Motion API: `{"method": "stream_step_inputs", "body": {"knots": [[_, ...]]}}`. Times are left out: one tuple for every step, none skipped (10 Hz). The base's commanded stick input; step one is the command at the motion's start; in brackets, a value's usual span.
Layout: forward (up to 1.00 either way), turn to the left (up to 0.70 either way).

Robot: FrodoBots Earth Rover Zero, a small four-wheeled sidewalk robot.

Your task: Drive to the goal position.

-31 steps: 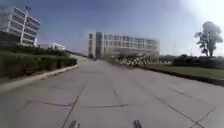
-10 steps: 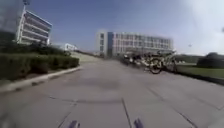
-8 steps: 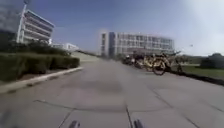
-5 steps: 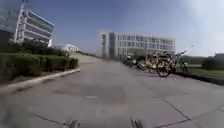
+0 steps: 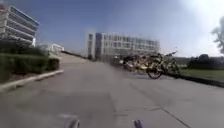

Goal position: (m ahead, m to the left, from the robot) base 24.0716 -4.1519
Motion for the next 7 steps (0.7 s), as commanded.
{"method": "stream_step_inputs", "body": {"knots": [[1.00, 0.00], [1.00, 0.00], [1.00, 0.03], [1.00, 0.05], [1.00, 0.00], [1.00, 0.00], [1.00, 0.00]]}}
